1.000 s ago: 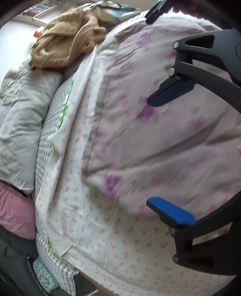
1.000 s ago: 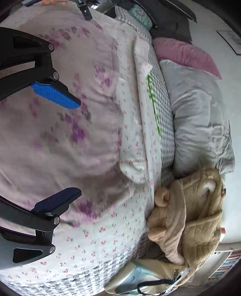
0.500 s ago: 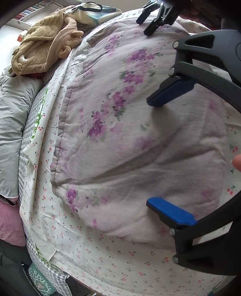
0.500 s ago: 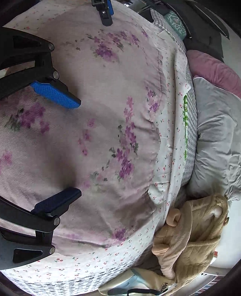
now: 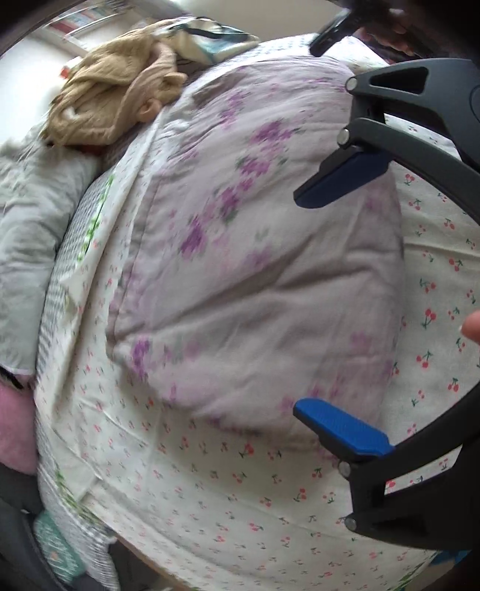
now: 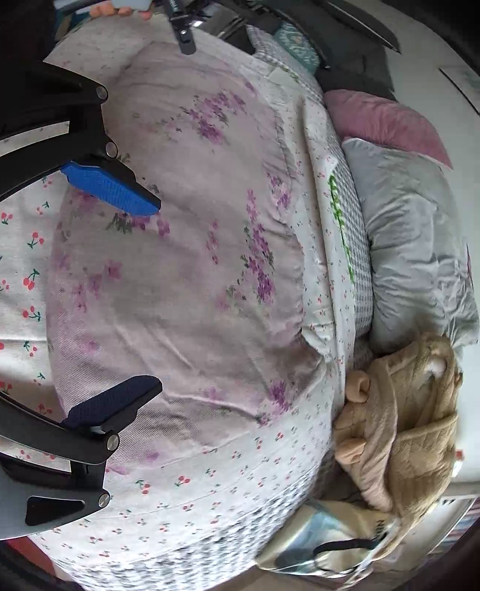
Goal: Fold large clothes
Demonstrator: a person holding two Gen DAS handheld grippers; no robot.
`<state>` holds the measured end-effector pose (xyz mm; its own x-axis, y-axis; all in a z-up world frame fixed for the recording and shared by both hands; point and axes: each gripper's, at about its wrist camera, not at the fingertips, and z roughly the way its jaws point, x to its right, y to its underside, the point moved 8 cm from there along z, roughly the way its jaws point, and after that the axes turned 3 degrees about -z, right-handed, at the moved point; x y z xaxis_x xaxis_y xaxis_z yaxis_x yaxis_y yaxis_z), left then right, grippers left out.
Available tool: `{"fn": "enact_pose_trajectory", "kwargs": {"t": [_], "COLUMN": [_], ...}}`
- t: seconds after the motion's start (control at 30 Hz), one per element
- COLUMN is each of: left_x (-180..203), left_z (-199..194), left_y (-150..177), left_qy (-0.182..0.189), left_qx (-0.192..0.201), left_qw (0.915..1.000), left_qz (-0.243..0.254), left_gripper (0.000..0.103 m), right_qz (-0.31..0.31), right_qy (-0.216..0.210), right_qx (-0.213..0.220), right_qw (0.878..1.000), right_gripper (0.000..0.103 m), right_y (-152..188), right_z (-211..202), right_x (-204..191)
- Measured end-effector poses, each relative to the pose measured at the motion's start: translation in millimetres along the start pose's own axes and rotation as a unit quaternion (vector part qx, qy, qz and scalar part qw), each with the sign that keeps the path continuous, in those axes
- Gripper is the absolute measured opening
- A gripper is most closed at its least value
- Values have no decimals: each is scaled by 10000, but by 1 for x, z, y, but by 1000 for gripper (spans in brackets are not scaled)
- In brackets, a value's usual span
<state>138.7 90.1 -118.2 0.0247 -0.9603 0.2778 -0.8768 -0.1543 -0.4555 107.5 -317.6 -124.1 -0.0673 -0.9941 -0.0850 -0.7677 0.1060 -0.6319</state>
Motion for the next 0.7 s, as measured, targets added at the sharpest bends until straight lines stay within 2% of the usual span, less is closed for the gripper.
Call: {"fn": "enact_pose_trajectory", "kwargs": {"t": [0.1,0.27,0.4,0.47,0.57,0.63,0.7], "left_x": [-26,-67,-79,-79,-75,-69,-61], "left_z": [8,24,44,53,75,79,81], "left_y": [-7,-17,-15,-13,-8,-10,-12], "left_qy": [267,561,1119,1323,1398,1601,1861], "left_qx": [-180,-357,-633,-746,-949,-796,-789], "left_qw": [9984,9926,9826,9792,9787,9770,9705], "left_qz": [-457,-1016,-1343,-1343,-1168,-1161,-1313], "left_gripper": [102,102,102,102,102,102,99], "right_qz": [928,2097,2414,2525,2468,2420,2405], "right_qy": [-342,-497,-835,-1029,-1151,-1262,-1459], "right_qx": [-64,-81,-336,-551,-616,-585,-636], "right_qw": [9951,9765,9662,9605,9602,9603,9575], "right_gripper": [89,89,89,90,91,91,91], "right_y": [2,9,19,24,21,15,11], "right_z": [-5,-12,3,15,25,32,43], "right_x": [37,98,116,116,115,114,111]}}
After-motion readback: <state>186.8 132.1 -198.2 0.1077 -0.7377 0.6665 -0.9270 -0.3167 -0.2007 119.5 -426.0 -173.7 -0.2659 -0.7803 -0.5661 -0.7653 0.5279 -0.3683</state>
